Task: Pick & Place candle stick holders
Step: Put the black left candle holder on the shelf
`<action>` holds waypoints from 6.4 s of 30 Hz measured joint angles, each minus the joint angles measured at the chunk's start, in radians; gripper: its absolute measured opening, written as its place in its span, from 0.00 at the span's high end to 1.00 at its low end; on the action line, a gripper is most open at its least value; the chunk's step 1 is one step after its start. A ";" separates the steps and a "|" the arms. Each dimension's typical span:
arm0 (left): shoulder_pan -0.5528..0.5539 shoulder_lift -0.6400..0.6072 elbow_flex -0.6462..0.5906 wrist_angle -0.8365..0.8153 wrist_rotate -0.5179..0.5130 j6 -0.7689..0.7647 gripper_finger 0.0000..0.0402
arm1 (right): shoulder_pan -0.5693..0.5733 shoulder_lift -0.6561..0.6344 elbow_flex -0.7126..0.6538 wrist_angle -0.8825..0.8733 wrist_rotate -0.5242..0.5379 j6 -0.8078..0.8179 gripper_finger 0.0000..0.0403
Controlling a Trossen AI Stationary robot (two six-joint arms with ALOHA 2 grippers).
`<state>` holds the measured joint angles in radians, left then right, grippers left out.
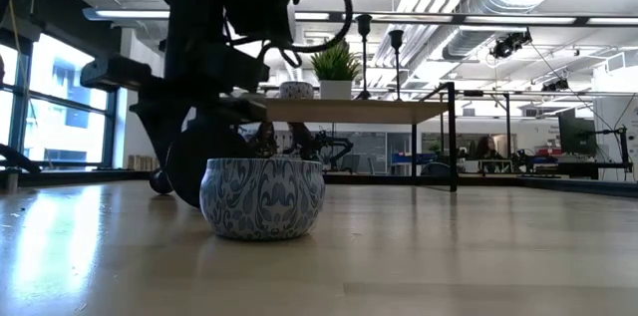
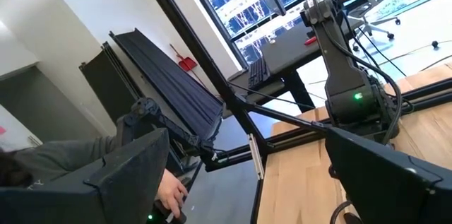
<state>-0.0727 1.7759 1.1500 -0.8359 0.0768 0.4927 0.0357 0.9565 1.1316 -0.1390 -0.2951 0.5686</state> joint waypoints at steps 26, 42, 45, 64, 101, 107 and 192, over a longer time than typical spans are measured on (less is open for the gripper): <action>-0.018 0.042 0.241 -0.417 -0.287 -0.263 0.99 | 0.000 0.000 0.000 -0.021 -0.047 0.008 0.07; -0.188 -0.013 0.817 -0.733 -0.865 -0.290 0.99 | -0.015 -0.020 0.000 -0.053 -0.053 -0.074 0.07; -0.223 -0.018 0.910 -0.729 -1.018 -0.402 0.99 | -0.025 -0.021 0.000 -0.055 -0.053 -0.080 0.07; -0.294 -0.057 1.070 0.139 -0.833 -0.489 0.99 | -0.089 -0.021 0.000 -0.052 -0.056 -0.210 0.07; 0.090 0.004 1.025 -0.476 0.162 -1.122 0.99 | 0.040 0.000 0.153 -0.671 0.579 -0.829 0.07; 0.166 0.065 1.025 -0.509 0.429 -1.088 0.99 | 0.111 0.134 0.255 -0.777 0.630 -0.928 0.09; 0.255 0.211 1.025 -0.115 0.809 -1.394 0.99 | 0.297 0.483 0.425 -0.743 0.973 -1.248 0.57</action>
<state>0.1825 1.9869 2.1750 -0.9510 0.8857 -0.9011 0.3326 1.4395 1.5566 -0.8818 0.6777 -0.6799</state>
